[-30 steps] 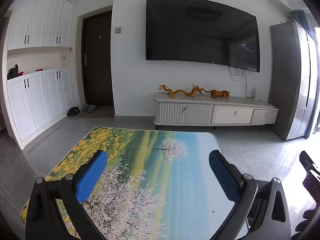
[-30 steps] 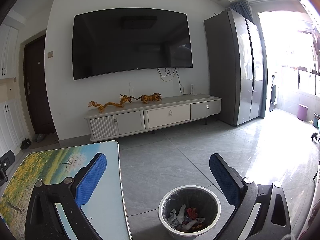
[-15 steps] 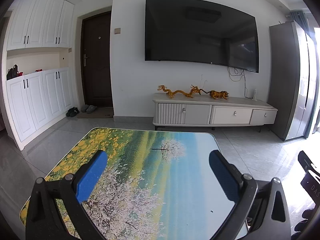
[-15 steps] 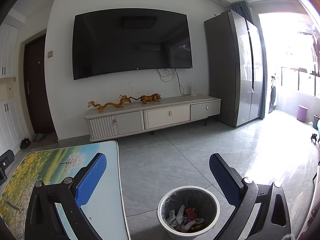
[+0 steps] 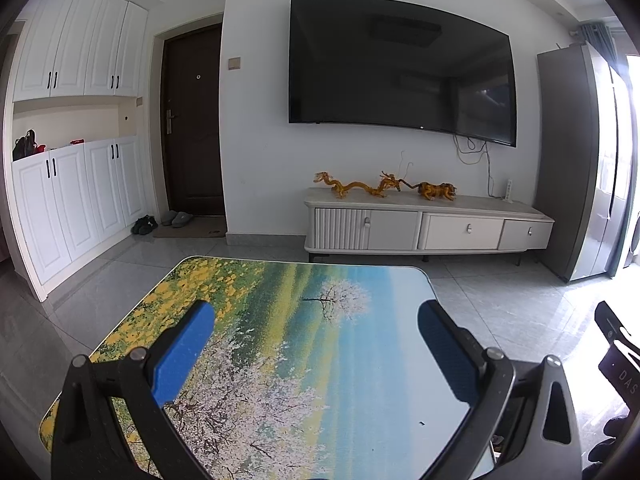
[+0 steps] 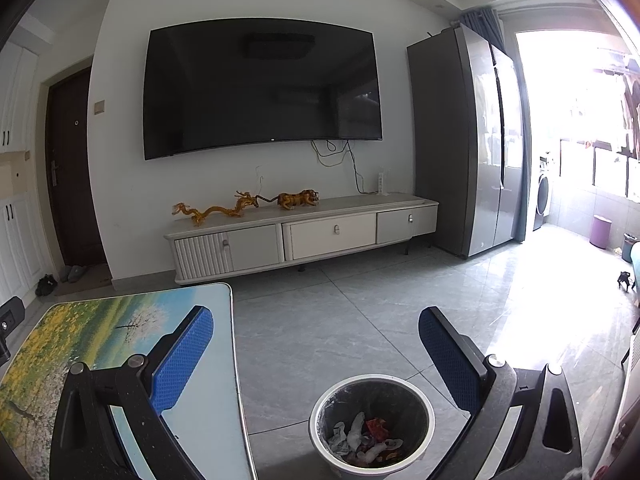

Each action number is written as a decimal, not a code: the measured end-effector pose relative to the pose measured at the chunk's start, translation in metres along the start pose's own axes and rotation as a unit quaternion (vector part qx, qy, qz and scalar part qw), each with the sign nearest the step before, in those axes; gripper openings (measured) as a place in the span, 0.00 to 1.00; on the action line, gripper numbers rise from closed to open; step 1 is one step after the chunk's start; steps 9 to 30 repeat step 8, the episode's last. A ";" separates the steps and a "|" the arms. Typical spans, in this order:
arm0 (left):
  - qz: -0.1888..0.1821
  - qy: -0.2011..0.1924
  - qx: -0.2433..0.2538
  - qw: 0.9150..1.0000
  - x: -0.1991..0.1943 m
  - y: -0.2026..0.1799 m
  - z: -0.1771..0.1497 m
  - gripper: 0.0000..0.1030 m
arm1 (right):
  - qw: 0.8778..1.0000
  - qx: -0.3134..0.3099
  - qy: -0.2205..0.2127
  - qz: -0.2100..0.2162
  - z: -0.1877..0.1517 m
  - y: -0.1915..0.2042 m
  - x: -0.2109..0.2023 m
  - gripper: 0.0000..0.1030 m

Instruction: Collect trash

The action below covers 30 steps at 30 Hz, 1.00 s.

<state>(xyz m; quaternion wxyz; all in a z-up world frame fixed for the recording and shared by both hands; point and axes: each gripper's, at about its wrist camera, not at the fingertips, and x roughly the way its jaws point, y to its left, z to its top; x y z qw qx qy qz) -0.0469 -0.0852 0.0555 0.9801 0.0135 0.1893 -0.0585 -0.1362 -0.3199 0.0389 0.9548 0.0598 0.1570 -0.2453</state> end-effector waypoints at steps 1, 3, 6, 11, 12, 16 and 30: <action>0.000 0.000 0.000 1.000 0.000 0.001 0.000 0.99 | 1.000 0.000 0.000 0.000 0.000 0.000 0.000 1.00; 0.000 0.000 0.000 1.000 0.000 0.001 0.000 0.99 | 1.000 0.000 0.000 0.000 -0.001 0.000 0.000 1.00; 0.000 -0.002 -0.002 1.000 -0.001 0.001 0.000 0.99 | 1.000 -0.001 0.000 -0.001 0.000 0.000 0.000 1.00; 0.000 -0.003 -0.003 1.000 -0.002 0.001 0.000 0.99 | 1.000 -0.001 0.000 -0.001 -0.001 0.000 0.001 1.00; 0.000 -0.003 -0.003 1.000 -0.002 0.001 0.000 0.99 | 1.000 -0.001 0.000 -0.001 -0.001 0.000 0.001 1.00; 0.000 -0.003 -0.003 1.000 -0.002 0.001 0.000 0.99 | 1.000 -0.001 0.000 -0.001 -0.001 0.000 0.001 1.00; 0.000 -0.003 -0.003 1.000 -0.002 0.001 0.000 0.99 | 1.000 -0.001 0.000 -0.001 -0.001 0.000 0.001 1.00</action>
